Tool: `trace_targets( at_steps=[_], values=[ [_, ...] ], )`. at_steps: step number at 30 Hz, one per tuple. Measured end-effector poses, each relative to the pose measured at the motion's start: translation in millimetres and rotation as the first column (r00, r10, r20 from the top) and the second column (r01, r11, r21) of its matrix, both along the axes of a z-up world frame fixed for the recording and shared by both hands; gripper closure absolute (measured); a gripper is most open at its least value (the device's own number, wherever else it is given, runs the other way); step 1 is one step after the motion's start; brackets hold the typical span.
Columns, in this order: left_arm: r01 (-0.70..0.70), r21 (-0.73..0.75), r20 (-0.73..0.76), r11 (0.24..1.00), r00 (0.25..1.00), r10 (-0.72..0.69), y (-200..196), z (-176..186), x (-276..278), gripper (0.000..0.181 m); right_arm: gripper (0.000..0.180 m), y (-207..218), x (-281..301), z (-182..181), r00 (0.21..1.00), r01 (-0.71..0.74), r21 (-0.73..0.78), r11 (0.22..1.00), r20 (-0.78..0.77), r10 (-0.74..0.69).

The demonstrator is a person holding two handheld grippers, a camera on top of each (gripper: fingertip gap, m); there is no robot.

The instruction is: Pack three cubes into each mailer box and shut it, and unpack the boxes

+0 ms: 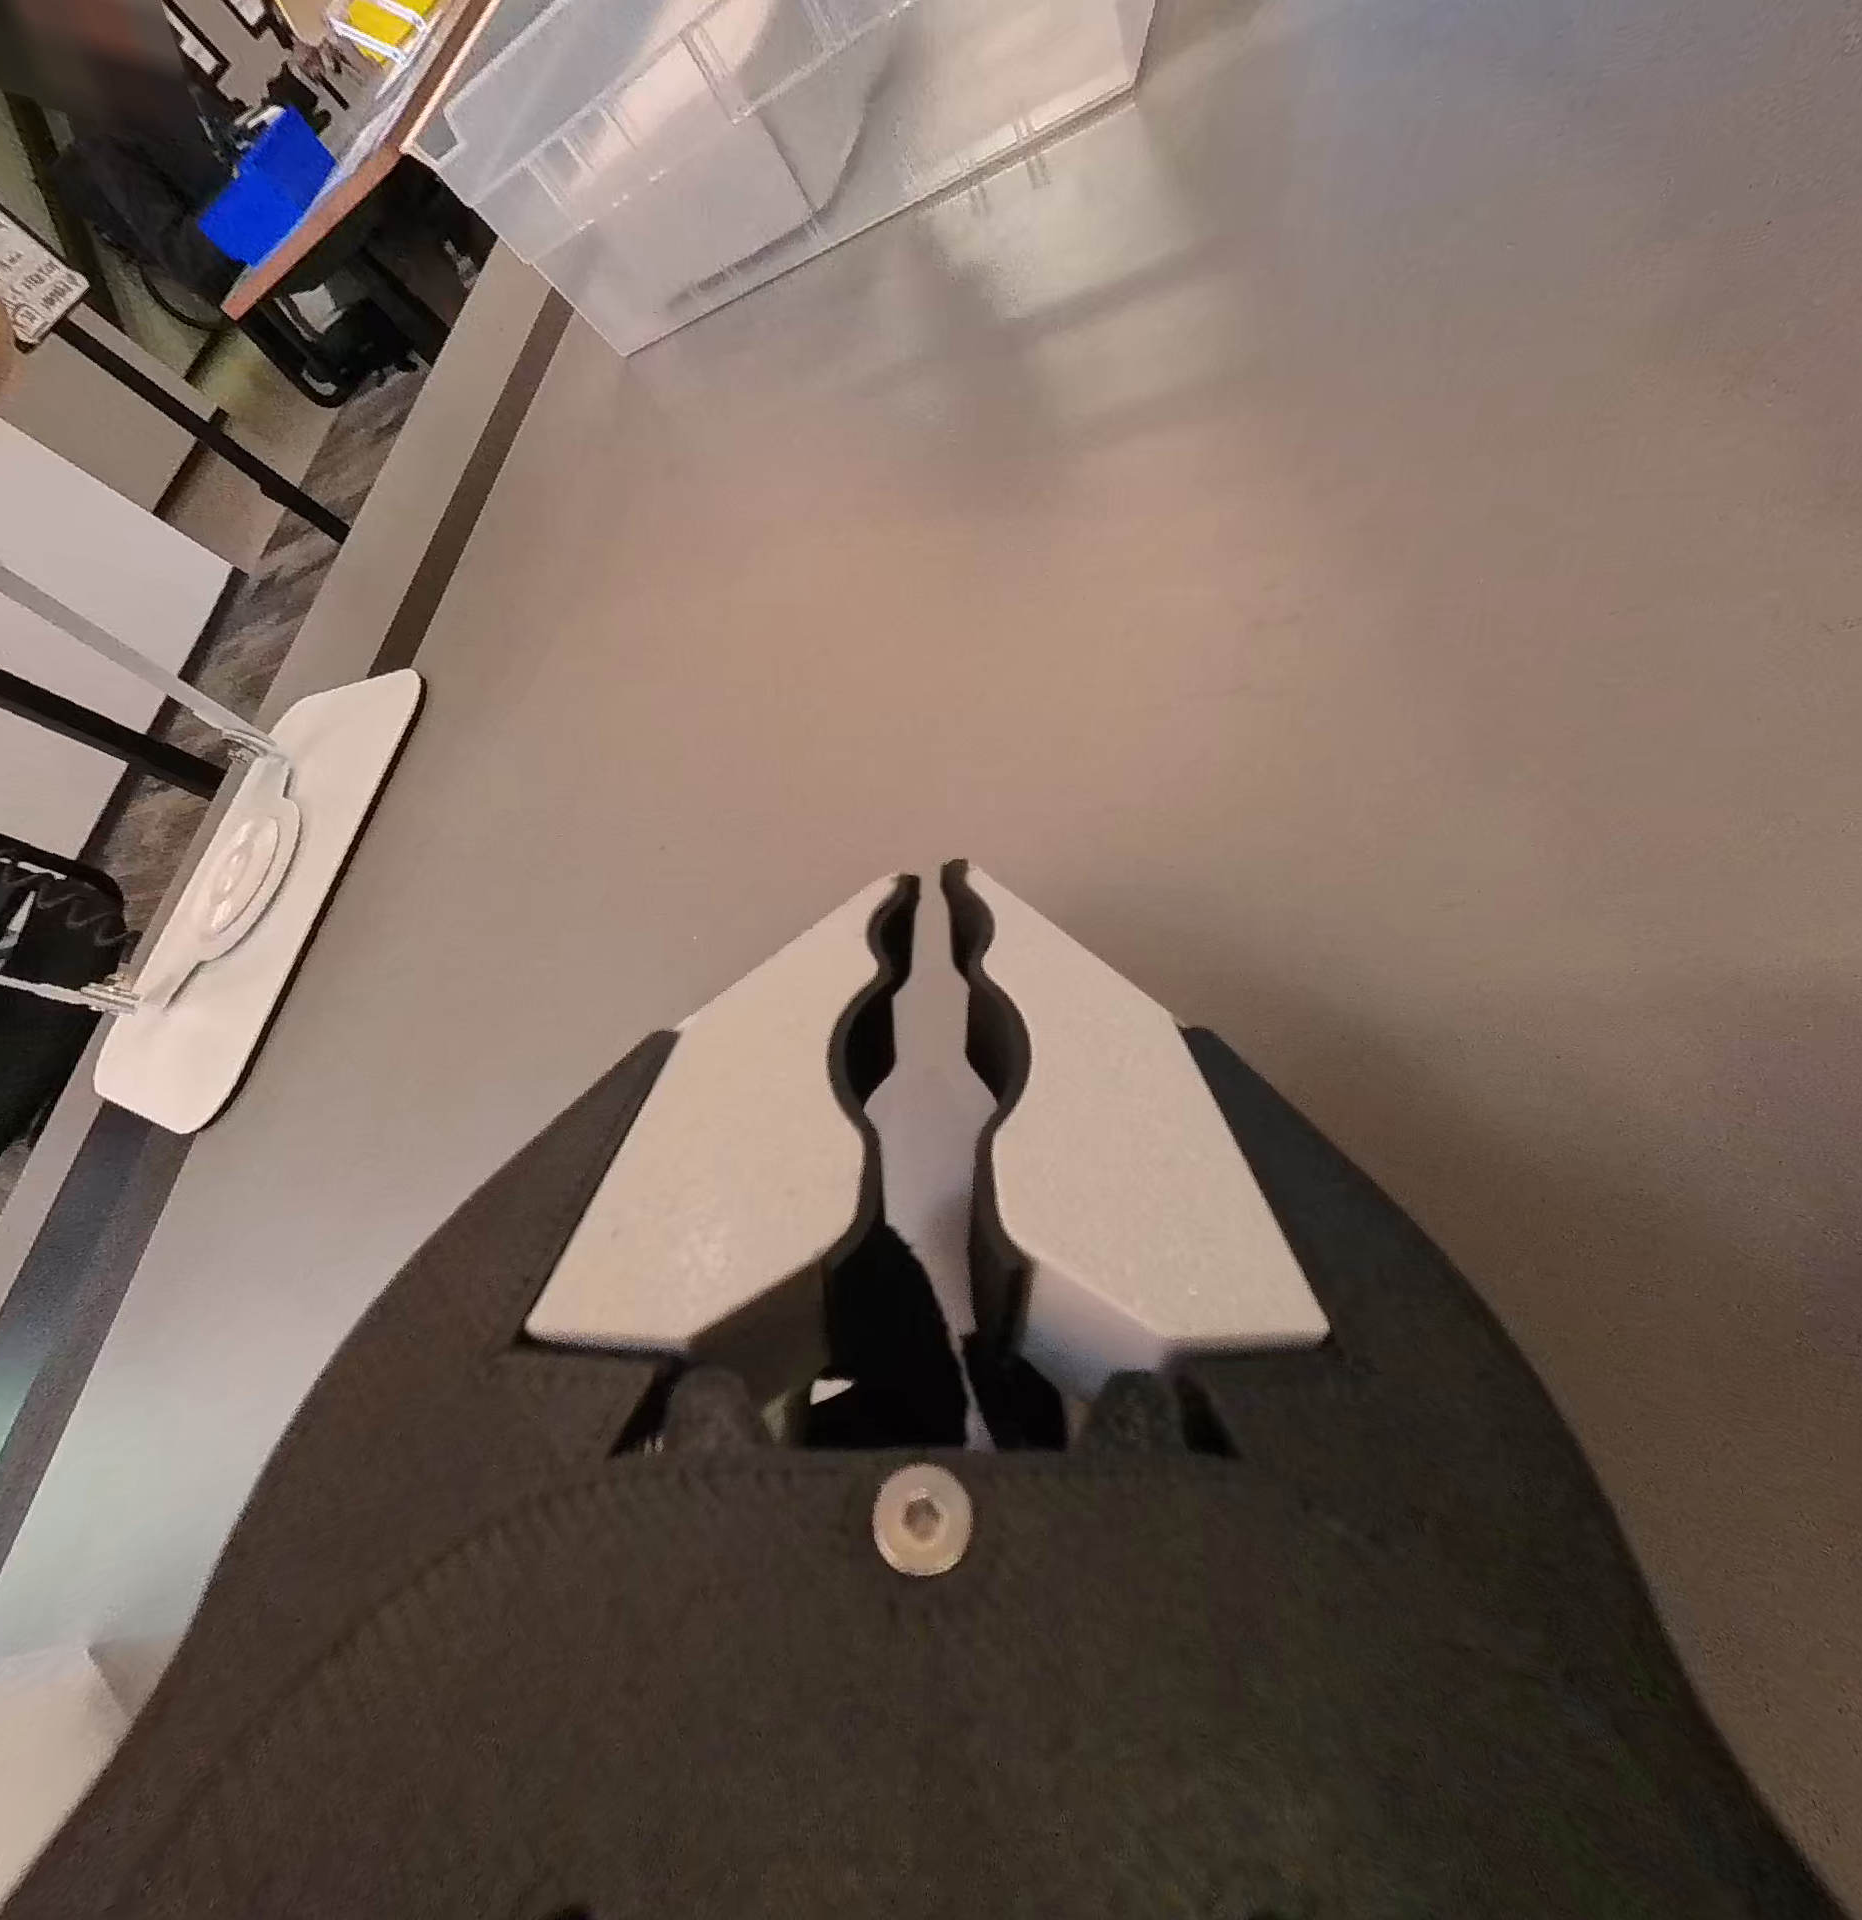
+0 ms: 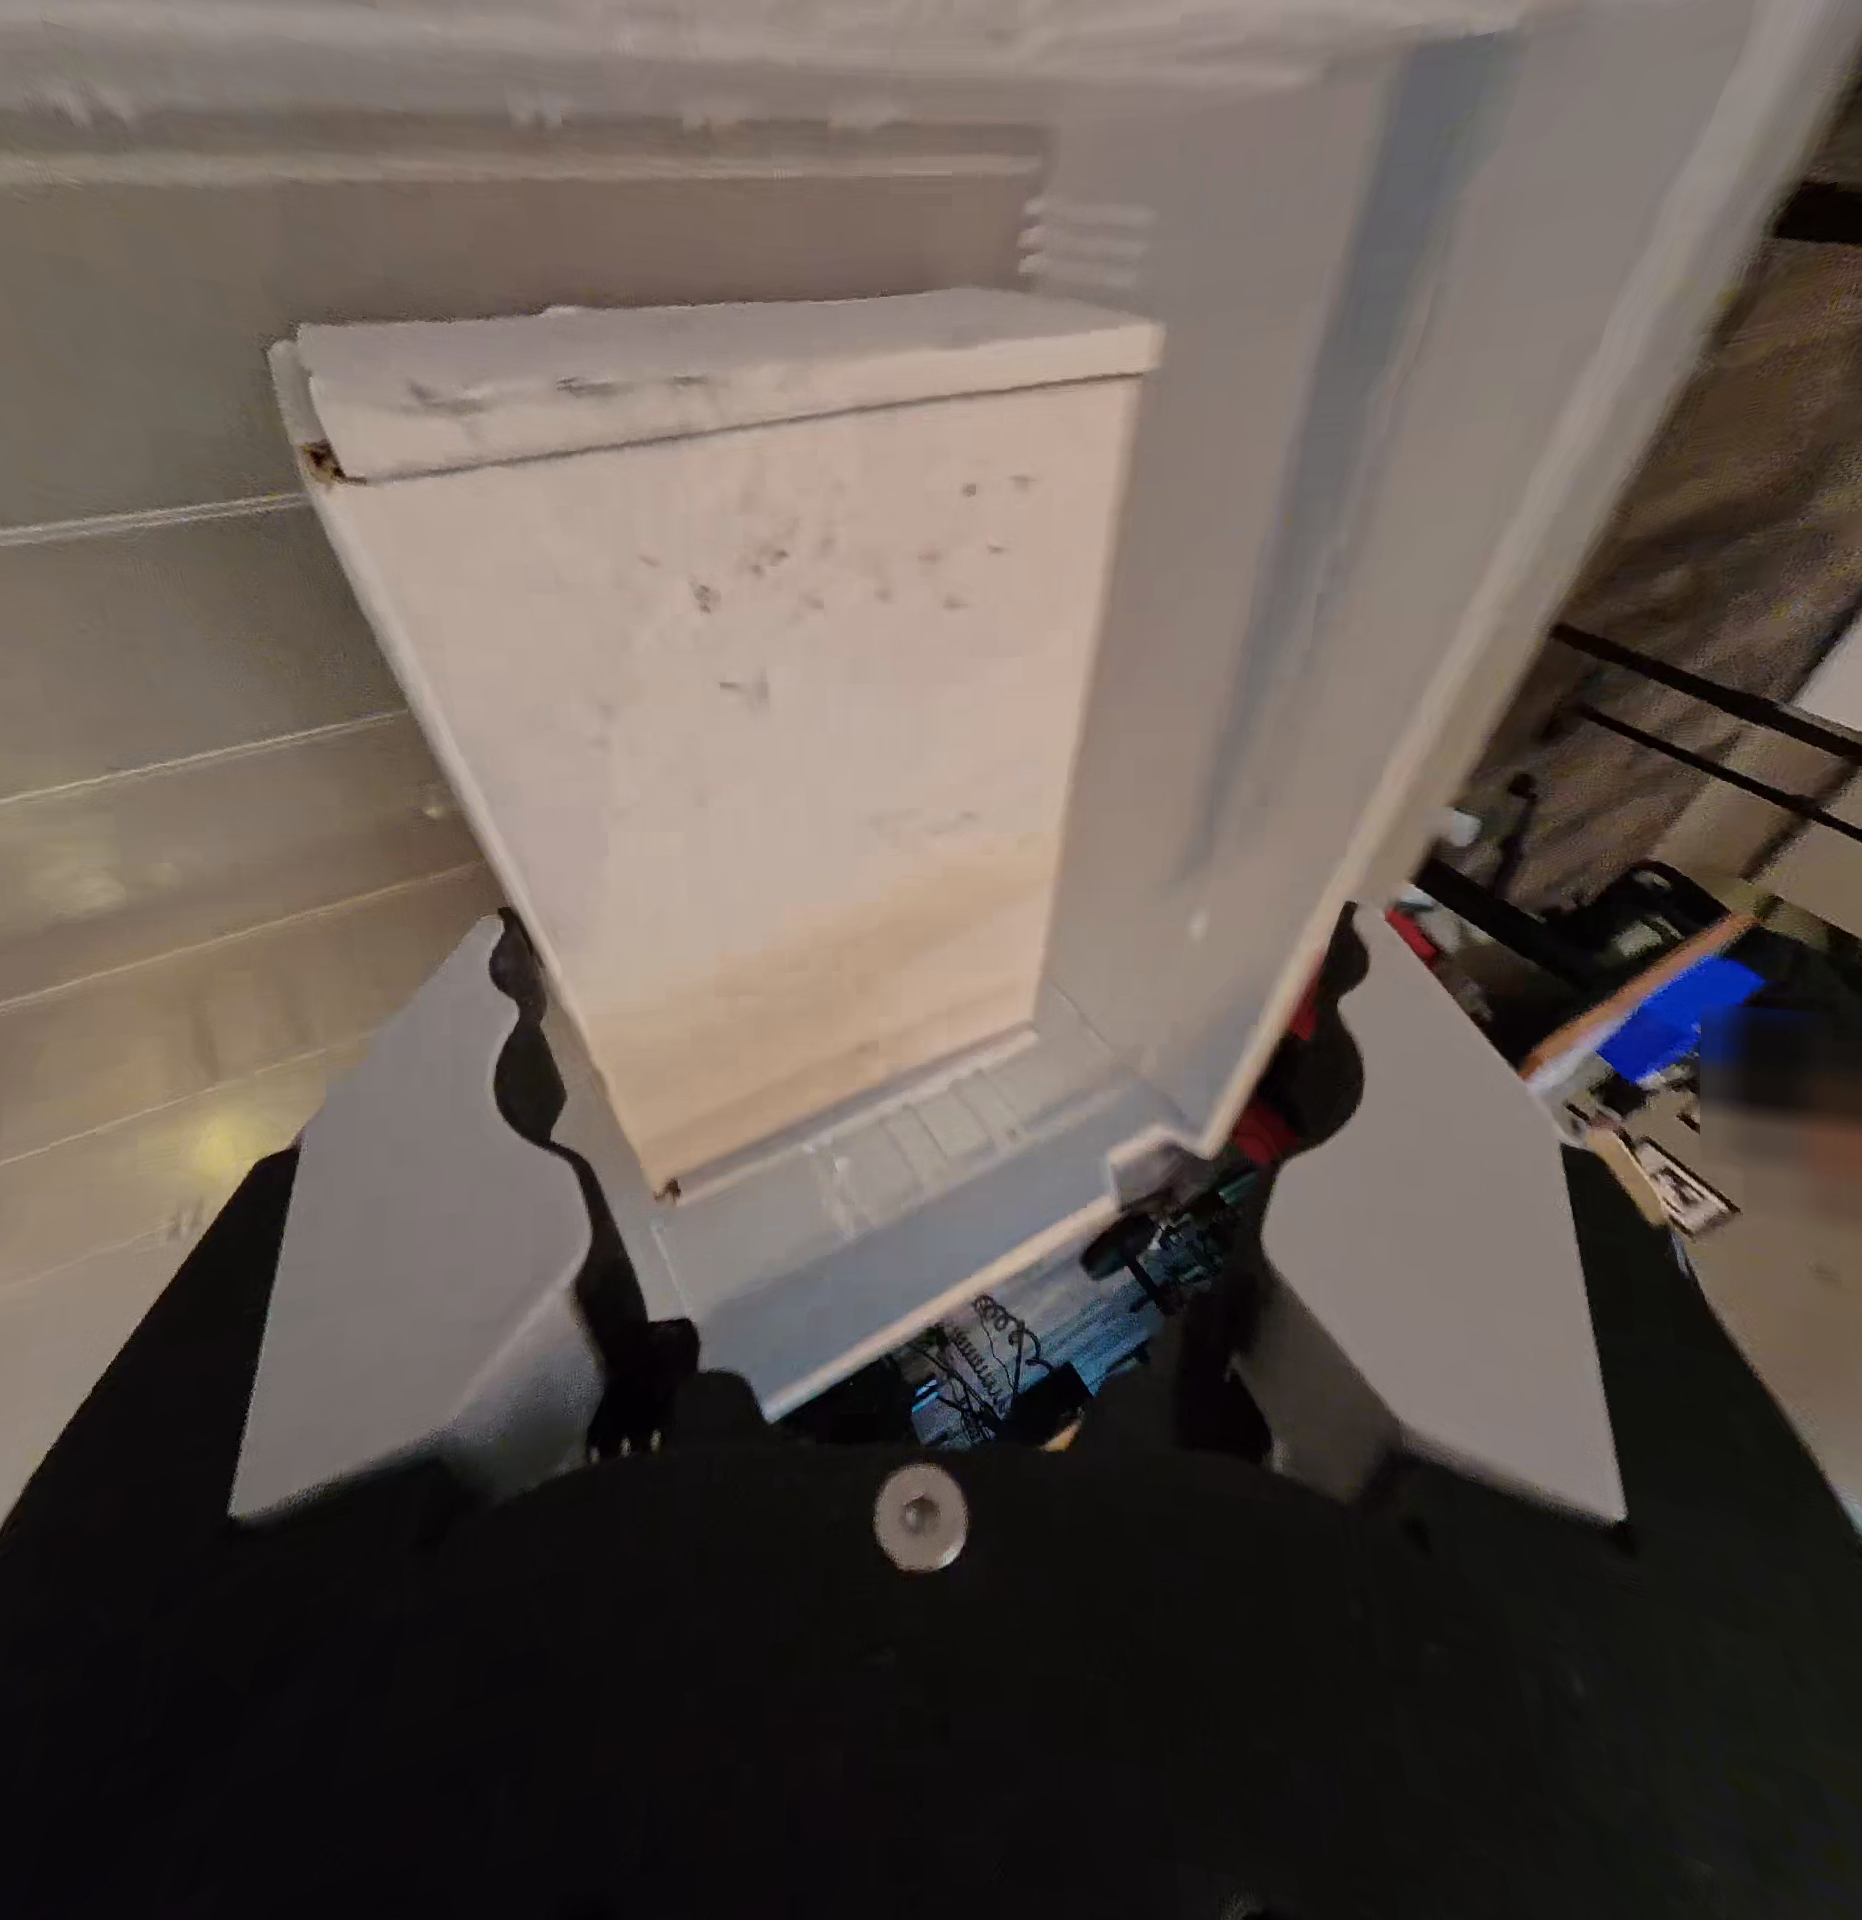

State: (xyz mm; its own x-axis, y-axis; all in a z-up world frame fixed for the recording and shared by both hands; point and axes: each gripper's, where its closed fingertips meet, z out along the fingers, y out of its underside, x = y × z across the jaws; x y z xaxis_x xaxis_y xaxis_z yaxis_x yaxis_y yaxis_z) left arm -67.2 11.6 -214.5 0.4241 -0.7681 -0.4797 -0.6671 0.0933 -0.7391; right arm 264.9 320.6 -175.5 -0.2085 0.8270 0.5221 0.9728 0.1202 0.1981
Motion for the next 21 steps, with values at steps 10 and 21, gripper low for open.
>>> trace_targets(
  at_steps=[10, 21],
  values=[
    [-0.02, 0.143, 0.03, 0.99, 0.999, 0.016, -2, 46, 1, 0.141, 0.074, -145, -156, 131, 0.855, -0.099, 0.32, 0.942, -0.458, 0.245],
    [-0.253, 0.228, -0.353, 0.94, 0.879, 0.322, 37, 128, -203, 0.117, 0.085, -259, -306, 8, 0.631, -0.336, 0.038, 0.941, -0.733, 0.255]
  ],
)
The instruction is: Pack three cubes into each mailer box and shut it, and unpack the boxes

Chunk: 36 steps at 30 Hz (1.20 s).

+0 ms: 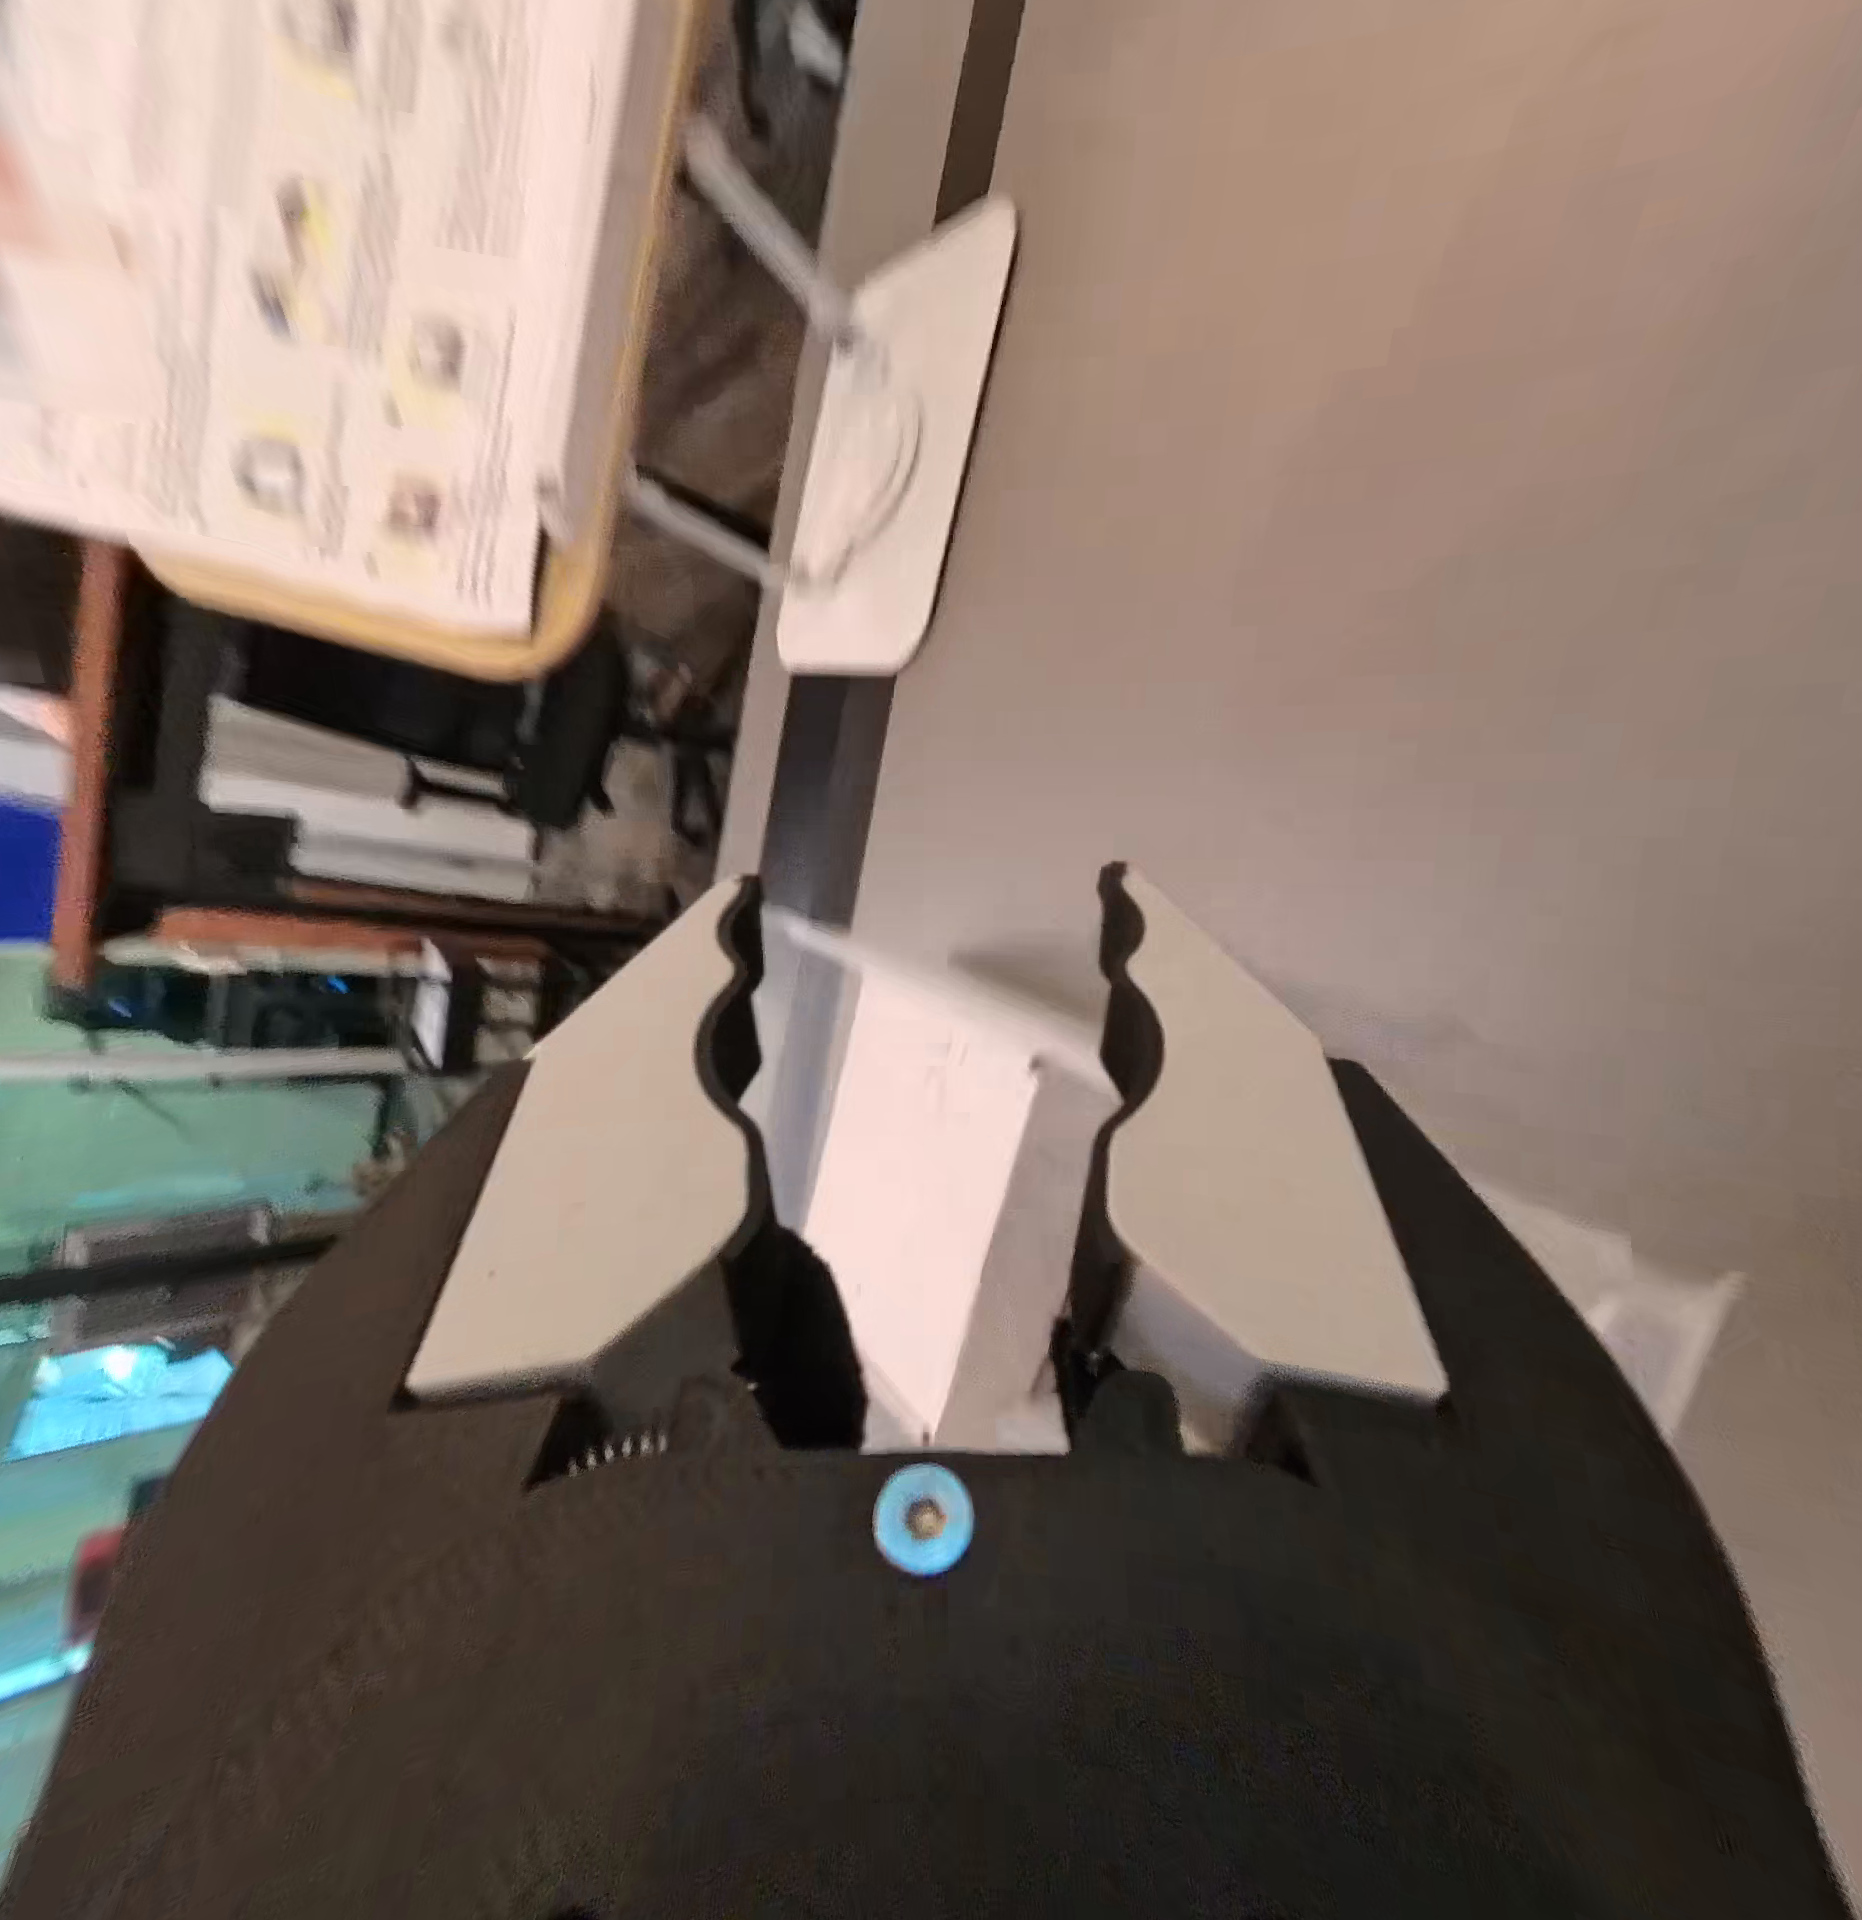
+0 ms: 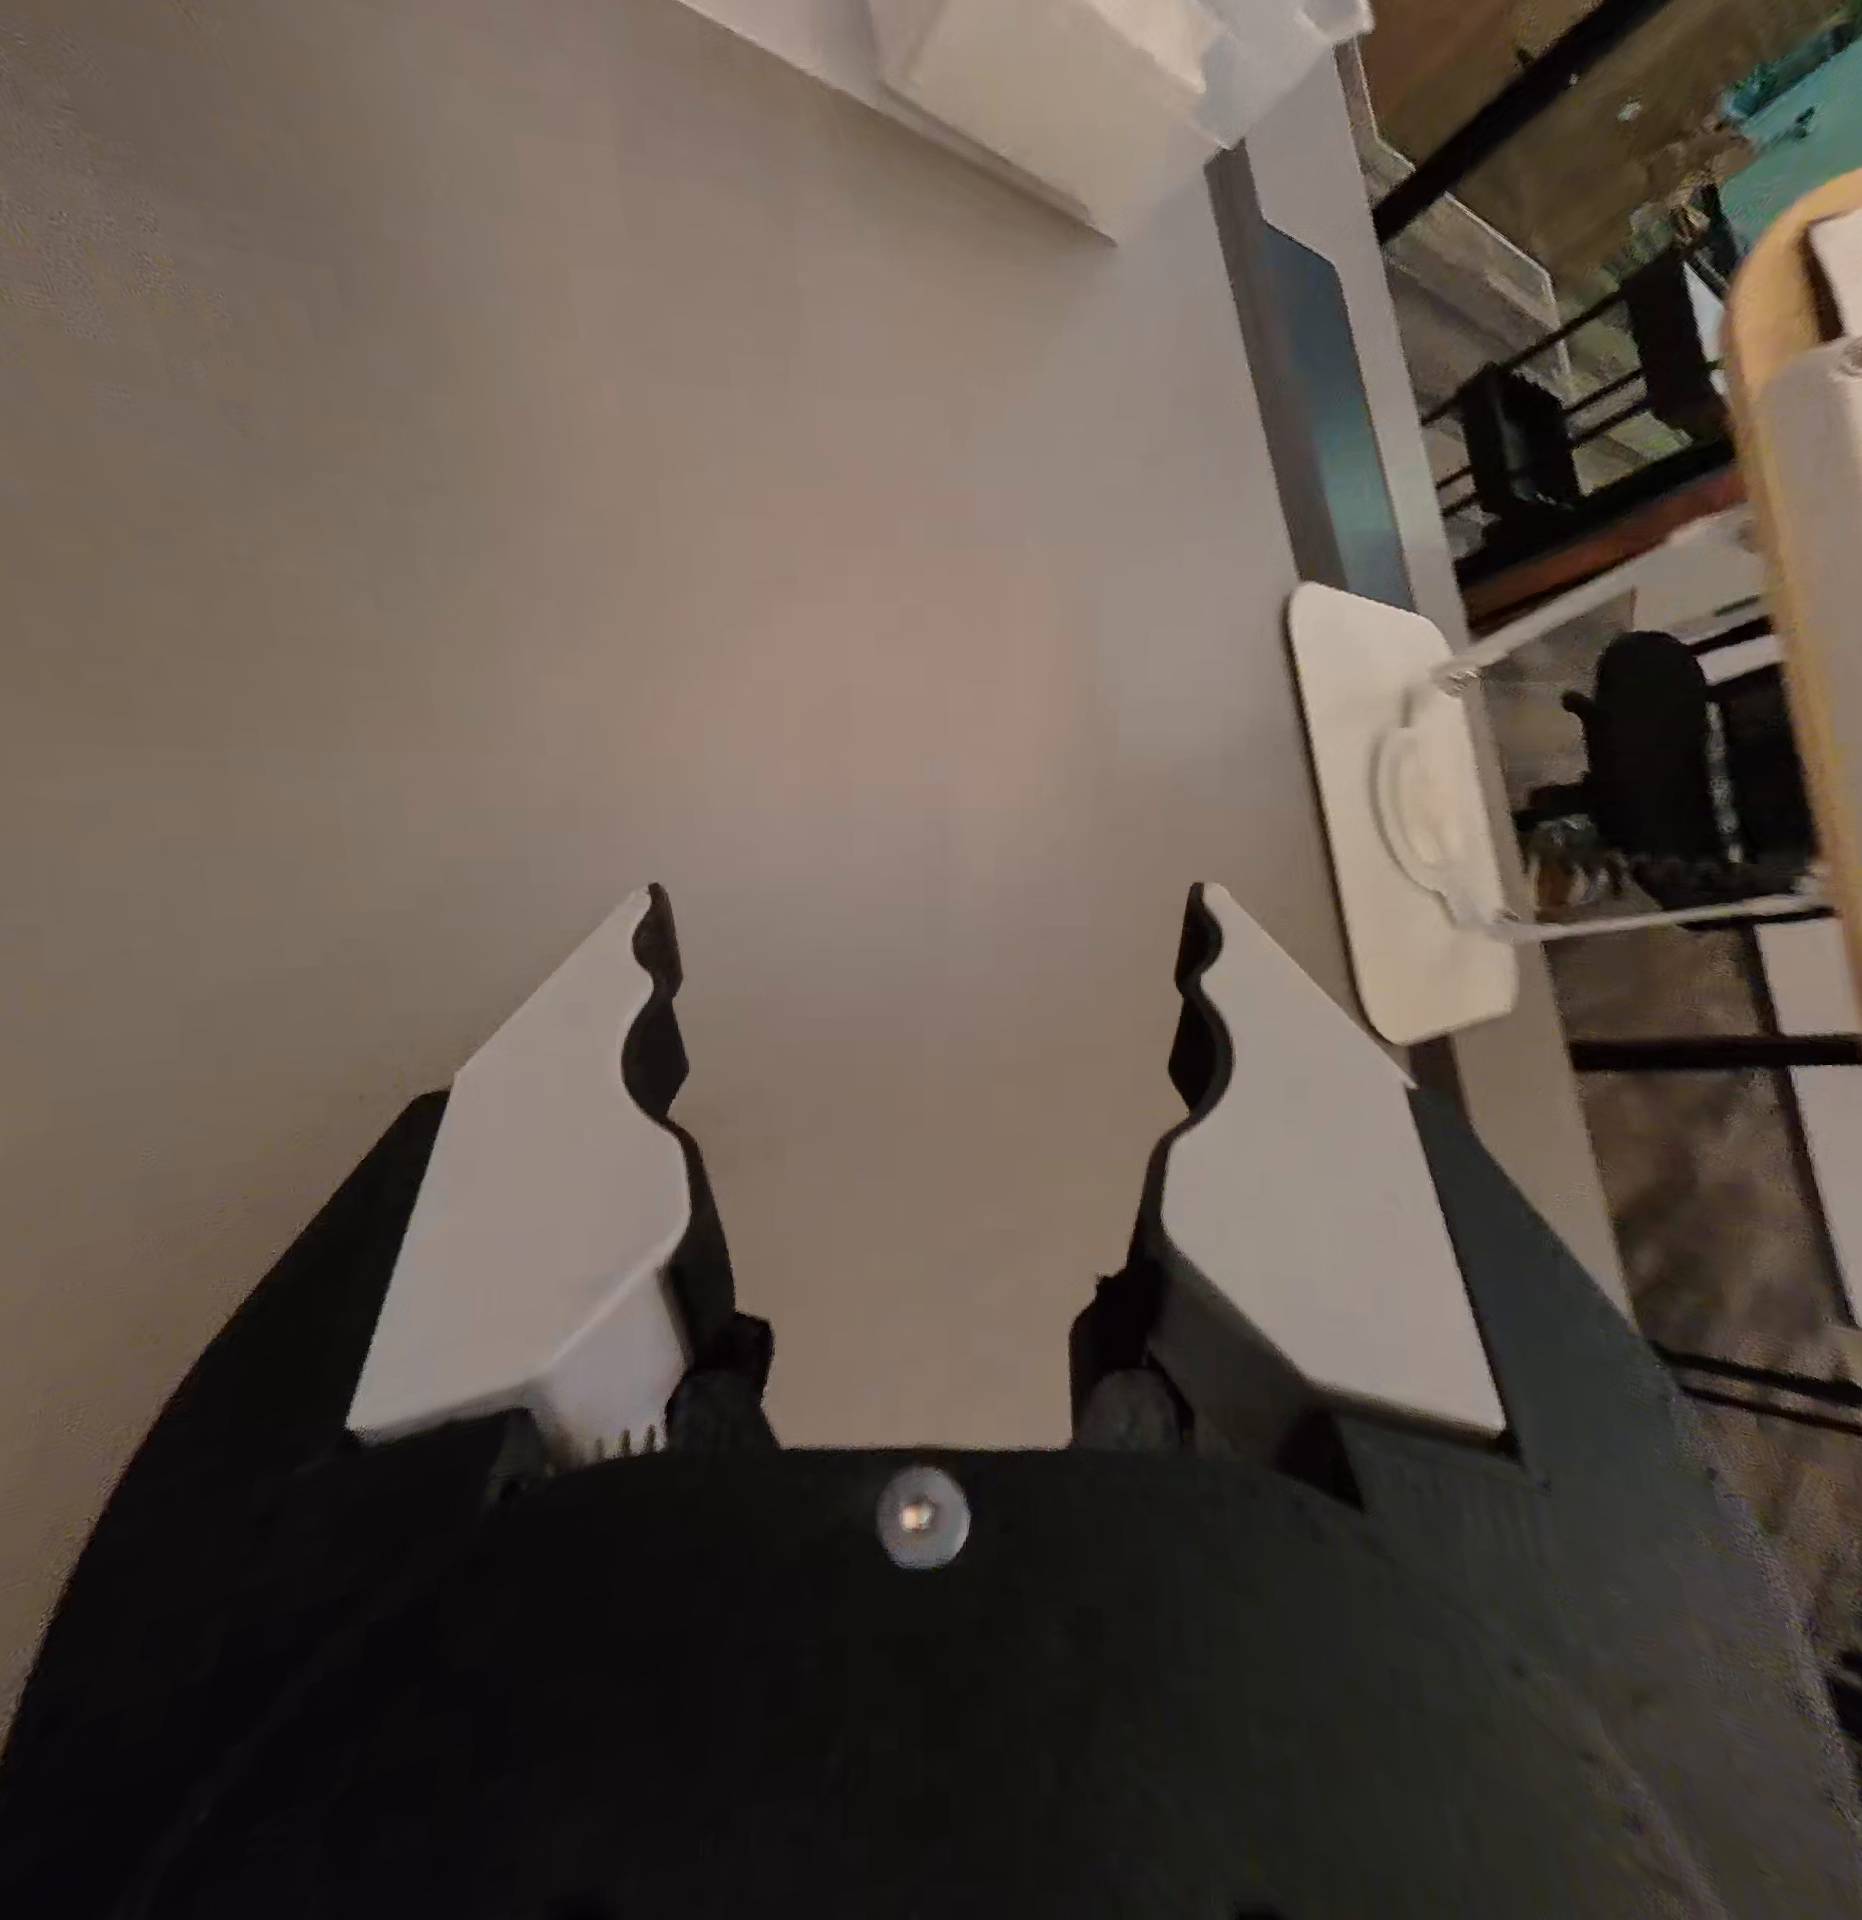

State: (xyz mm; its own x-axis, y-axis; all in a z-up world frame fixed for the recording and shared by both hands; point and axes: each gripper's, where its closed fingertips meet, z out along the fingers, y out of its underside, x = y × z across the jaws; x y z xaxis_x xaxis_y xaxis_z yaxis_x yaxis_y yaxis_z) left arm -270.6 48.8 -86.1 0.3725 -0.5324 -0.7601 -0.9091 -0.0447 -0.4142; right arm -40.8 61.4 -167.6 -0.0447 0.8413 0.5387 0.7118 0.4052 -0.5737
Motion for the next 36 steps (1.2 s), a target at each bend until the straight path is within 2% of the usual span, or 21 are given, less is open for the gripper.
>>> trace_targets(
  at_steps=[3, 5, 8, 10, 16, 20, 22, 27, 32, 34, 36],
  values=[
    [-0.11, -0.143, -0.076, 0.984, 0.992, 0.1, 25, -15, -72, 0.11, 0.089, -4, -18, -18, 0.997, -0.041, -0.093, 0.995, -0.071, 0.034],
    [-0.17, -0.258, -0.139, 0.951, 0.981, 0.137, 36, -38, -107, 0.095, 0.091, -2, -19, -29, 0.996, -0.044, -0.166, 0.985, -0.09, 0.029],
    [-0.223, -0.4, -0.19, 0.889, 0.969, 0.157, 51, -75, -142, 0.073, 0.094, 6, -15, -38, 0.996, -0.037, -0.153, 0.987, -0.084, 0.025],
    [-0.239, -0.467, -0.225, 0.851, 0.963, 0.148, 56, -95, -156, 0.066, 0.095, 7, -13, -47, 0.997, -0.041, -0.168, 0.985, -0.074, 0.029],
    [-0.211, -0.582, -0.213, 0.786, 0.972, 0.104, 69, -123, -158, 0.056, 0.1, 6, -10, -59, 0.997, -0.057, -0.179, 0.982, -0.059, 0.047],
    [-0.26, -0.677, -0.266, 0.688, 0.959, 0.101, 63, -147, -162, 0.045, 0.103, 5, -10, -59, 0.996, -0.066, -0.185, 0.981, -0.064, 0.055],
    [-0.269, -0.645, -0.305, 0.716, 0.949, 0.081, 71, -148, -164, 0.047, 0.105, 4, -10, -60, 0.996, -0.07, -0.193, 0.979, -0.068, 0.058],
    [-0.266, -0.641, -0.272, 0.72, 0.956, 0.11, 76, -148, -162, 0.049, 0.108, 2, -11, -61, 0.995, -0.079, -0.204, 0.976, -0.078, 0.064],
    [-0.307, -0.733, -0.29, 0.607, 0.948, 0.13, 48, -141, -155, 0.05, 0.11, 2, -11, -61, 0.995, -0.081, -0.207, 0.975, -0.081, 0.066],
    [-0.304, -0.71, -0.301, 0.635, 0.947, 0.117, 51, -137, -155, 0.051, 0.11, 1, -11, -61, 0.995, -0.082, -0.206, 0.975, -0.08, 0.067],
    [-0.319, -0.694, -0.317, 0.645, 0.94, 0.124, 55, -141, -160, 0.038, 0.111, 1, -11, -61, 0.994, -0.084, -0.206, 0.975, -0.08, 0.069]
  ],
)
